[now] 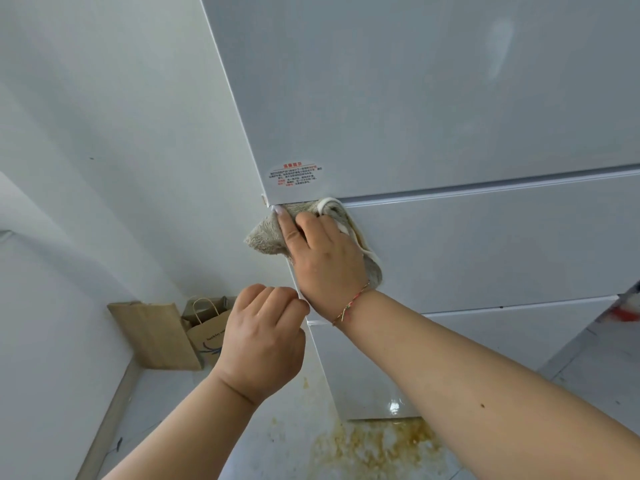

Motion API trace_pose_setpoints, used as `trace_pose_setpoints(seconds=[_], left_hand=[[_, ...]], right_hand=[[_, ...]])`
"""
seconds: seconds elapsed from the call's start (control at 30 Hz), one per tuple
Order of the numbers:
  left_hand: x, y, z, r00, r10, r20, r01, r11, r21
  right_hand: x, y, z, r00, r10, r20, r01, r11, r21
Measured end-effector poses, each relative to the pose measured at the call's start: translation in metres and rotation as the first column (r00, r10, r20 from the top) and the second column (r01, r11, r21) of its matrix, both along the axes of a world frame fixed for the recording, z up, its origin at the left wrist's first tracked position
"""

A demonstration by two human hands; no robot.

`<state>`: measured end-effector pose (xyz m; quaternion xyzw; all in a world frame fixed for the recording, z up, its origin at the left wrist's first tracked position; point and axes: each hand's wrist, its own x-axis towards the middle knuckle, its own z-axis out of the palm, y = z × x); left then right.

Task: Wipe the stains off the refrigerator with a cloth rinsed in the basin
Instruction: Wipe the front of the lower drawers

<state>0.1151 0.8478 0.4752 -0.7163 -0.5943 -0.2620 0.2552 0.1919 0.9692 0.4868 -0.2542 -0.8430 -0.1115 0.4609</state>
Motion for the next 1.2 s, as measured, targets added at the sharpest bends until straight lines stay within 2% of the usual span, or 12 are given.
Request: trace_pose_setpoints(seconds=[0.2, 0.37, 0.43, 0.53, 0.6, 0.7, 0.83, 0.87, 0.93, 0.97, 1.1, 1.2], left_hand=[[-0.005, -0.011, 0.007, 1.0, 0.002, -0.025, -0.001, 0.998, 0.056], [0.001, -0.014, 0.01, 1.0, 0.017, -0.023, -0.015, 0.996, 0.085], [0.003, -0.015, 0.011, 0.999, 0.038, -0.025, -0.036, 0.997, 0.067], [0.005, -0.02, 0.008, 0.998, 0.068, 0.015, -0.068, 0.998, -0.002], [0.005, -0.024, 0.005, 0.99, 0.104, 0.09, -0.096, 0.992, -0.087], [0.005, -0.029, 0.0, 0.951, 0.212, 0.225, -0.152, 0.954, -0.258], [0.009, -0.024, 0.001, 0.793, 0.408, 0.452, -0.186, 0.87, -0.457], [0.01, -0.022, 0.002, 0.742, 0.439, 0.507, -0.177, 0.857, -0.483], [0.01, -0.02, 0.006, 0.634, 0.483, 0.603, -0.148, 0.842, -0.519], [0.01, -0.021, 0.008, 0.579, 0.503, 0.642, -0.13, 0.834, -0.537], [0.003, -0.031, 0.015, 0.407, 0.536, 0.74, -0.052, 0.822, -0.566], [-0.01, -0.041, 0.015, 0.203, 0.491, 0.847, -0.01, 0.866, -0.5]], right_hand=[[0.008, 0.01, 0.013, 0.973, 0.204, 0.108, -0.2, 0.979, -0.047], [0.029, 0.01, -0.012, 0.93, 0.166, 0.328, -0.185, 0.982, 0.028], [0.036, 0.007, -0.019, 0.828, 0.146, 0.541, -0.134, 0.989, -0.062], [0.047, 0.004, -0.038, 0.609, 0.359, 0.708, 0.005, 0.89, -0.456], [0.052, 0.002, -0.05, 0.661, 0.422, 0.621, 0.056, 0.797, -0.601], [0.057, -0.002, -0.059, 0.8, 0.471, 0.372, 0.056, 0.56, -0.827], [0.065, -0.004, -0.058, 0.933, 0.35, 0.085, -0.025, 0.296, -0.955], [0.067, -0.006, -0.054, 0.957, 0.286, -0.043, -0.093, 0.161, -0.983], [0.069, -0.011, -0.046, 0.939, 0.139, -0.316, -0.291, -0.174, -0.941], [0.068, -0.013, -0.044, 0.91, 0.082, -0.406, -0.37, -0.278, -0.886], [0.059, -0.027, -0.031, 0.808, 0.017, -0.589, -0.511, -0.476, -0.716], [0.048, -0.036, -0.018, 0.711, -0.066, -0.7, -0.6, -0.577, -0.555]])
